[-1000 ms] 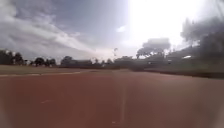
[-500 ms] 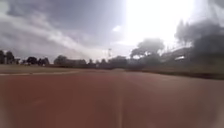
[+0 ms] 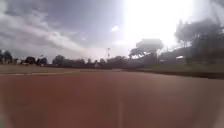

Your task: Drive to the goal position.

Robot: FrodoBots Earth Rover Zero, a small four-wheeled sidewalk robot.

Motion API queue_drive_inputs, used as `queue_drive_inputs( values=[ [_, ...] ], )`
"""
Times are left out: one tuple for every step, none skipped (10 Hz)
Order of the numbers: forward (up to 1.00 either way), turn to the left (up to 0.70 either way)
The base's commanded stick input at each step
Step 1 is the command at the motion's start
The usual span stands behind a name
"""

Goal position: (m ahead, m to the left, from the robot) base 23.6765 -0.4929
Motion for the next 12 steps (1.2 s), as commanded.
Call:
queue_drive_inputs(
  values=[
    [0.7,0.0],
    [0.7,0.0],
    [0.7,0.0],
    [0.7,0.0],
    [0.7,0.0],
    [0.7,0.0],
    [0.7,0.0],
    [0.7,0.0],
    [0.7,0.0],
    [0.7,0.0],
    [0.7,0.0],
    [0.7,0.0]
  ],
)
